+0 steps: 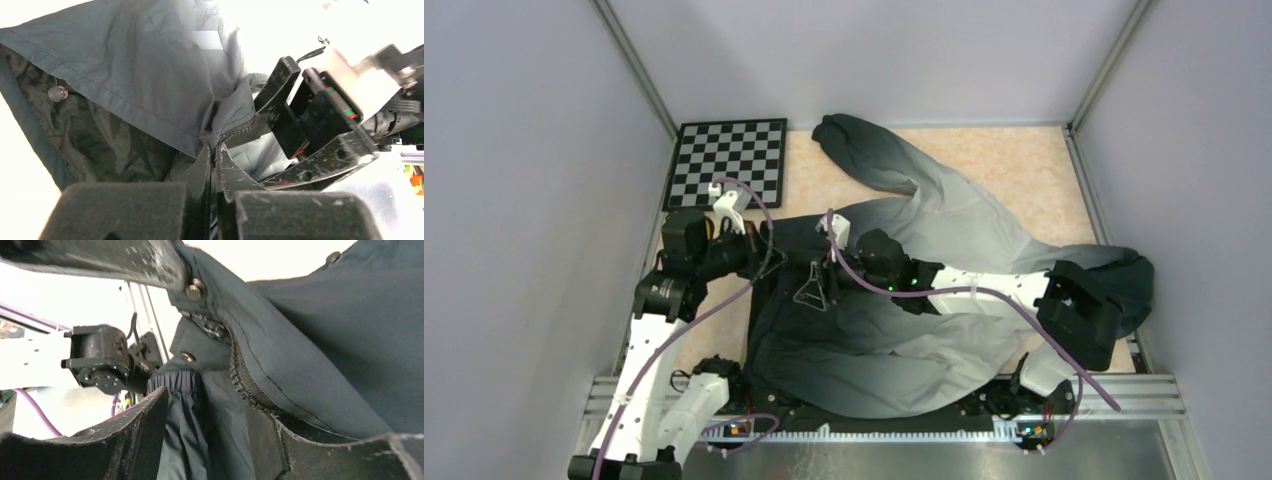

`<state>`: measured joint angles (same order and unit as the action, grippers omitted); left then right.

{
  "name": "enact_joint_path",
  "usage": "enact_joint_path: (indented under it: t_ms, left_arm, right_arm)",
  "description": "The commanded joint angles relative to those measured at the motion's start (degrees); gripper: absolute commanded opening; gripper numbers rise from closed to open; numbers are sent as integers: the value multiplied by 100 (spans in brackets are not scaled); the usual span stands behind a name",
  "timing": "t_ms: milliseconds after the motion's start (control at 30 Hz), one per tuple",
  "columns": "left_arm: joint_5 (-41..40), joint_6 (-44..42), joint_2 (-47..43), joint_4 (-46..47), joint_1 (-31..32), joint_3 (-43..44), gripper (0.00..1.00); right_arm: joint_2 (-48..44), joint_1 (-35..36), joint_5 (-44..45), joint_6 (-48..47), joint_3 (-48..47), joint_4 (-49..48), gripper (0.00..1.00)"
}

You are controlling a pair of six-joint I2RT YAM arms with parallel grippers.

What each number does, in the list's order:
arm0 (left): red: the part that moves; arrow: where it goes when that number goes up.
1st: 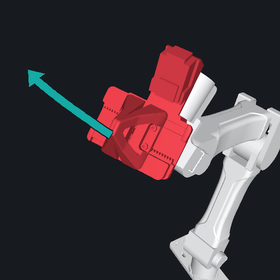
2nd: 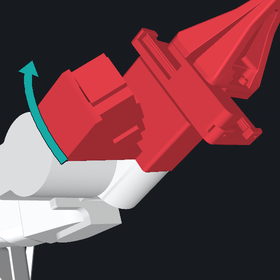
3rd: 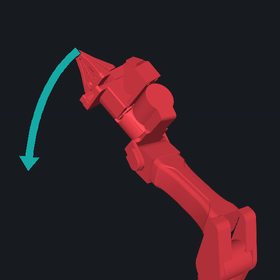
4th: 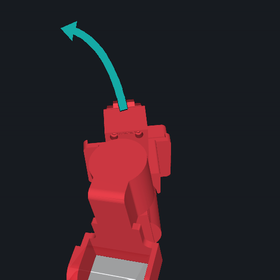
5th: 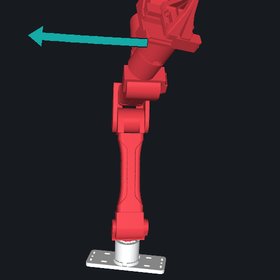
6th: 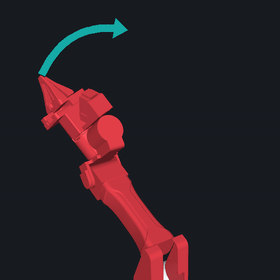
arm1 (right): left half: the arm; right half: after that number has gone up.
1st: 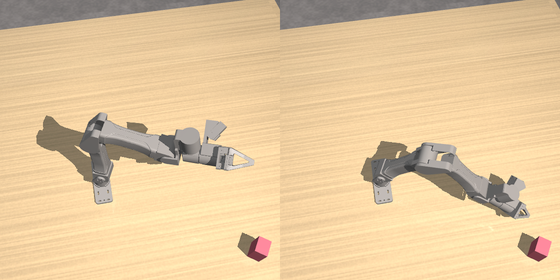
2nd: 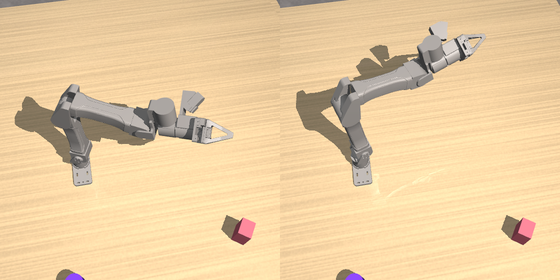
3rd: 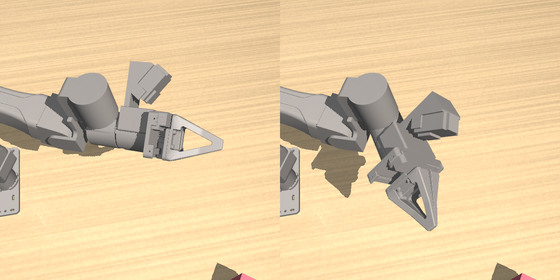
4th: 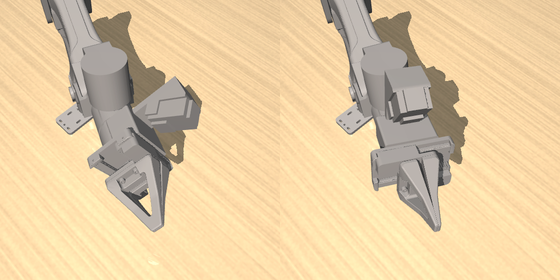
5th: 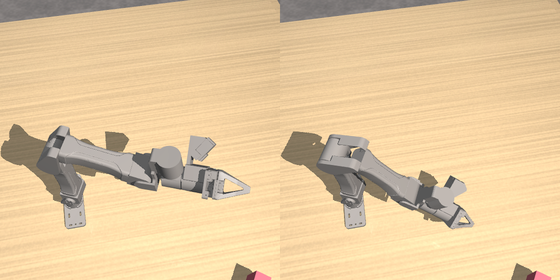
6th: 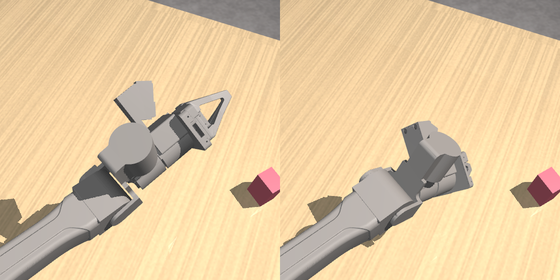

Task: Zip up the jacket

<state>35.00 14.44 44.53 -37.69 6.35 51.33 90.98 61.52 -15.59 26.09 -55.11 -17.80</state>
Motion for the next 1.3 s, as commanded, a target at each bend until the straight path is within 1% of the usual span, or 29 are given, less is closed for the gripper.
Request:
enact_joint_path:
  t_ms: [0, 67, 200, 333, 367, 433, 500, 567, 667, 800, 900, 933, 1000, 1267]
  left_arm:
    - [241, -67, 86, -10, -37, 291, 0]
    - [247, -81, 120, -95, -37, 328, 0]
    - [273, -58, 182, -165, -37, 351, 0]
    - [323, 5, 241, -209, -37, 399, 0]
    - [331, 25, 259, -231, -37, 410, 0]
    - [338, 66, 297, -285, -37, 438, 0]
    - [354, 81, 351, -359, -38, 477, 0]
    - [384, 79, 386, -399, -37, 481, 0]
    - [389, 68, 372, -407, -37, 475, 0]
    - [379, 101, 341, -369, -37, 419, 0]
    - [441, 161, 336, -288, -38, 388, 0]
    - [446, 171, 331, -269, -37, 388, 0]
    - [480, 182, 328, -255, -38, 378, 0]
    - [546, 165, 319, -281, -37, 369, 0]
  right_arm:
    - [-352, -99, 193, -21, 158, -857, 59]
    - [-361, -111, 184, -54, 224, -1042, 61]
    - [-439, -160, 337, -85, 519, -1413, 63]
    - [-617, -192, 514, -69, 1039, -2167, 66]
    - [-651, -190, 574, -80, 1213, -2563, 68]
    - [-651, -202, 659, -38, 1463, -3052, 71]
    - [-571, -231, 690, 48, 1516, -3268, 72]
    - [-471, -314, 681, 371, 1572, -3663, 73]
    - [-288, -484, 634, 1338, 1584, -4168, 73]
    - [-68, -527, 488, 2648, 1575, -4684, 69]
    - [194, -527, 457, 3453, 1478, -4710, 58]
    - [268, -523, 445, 3617, 1469, -4782, 55]
    - [395, -526, 424, 3804, 1464, -5027, 52]
    - [791, -526, 486, 4390, 1237, -4980, 40]
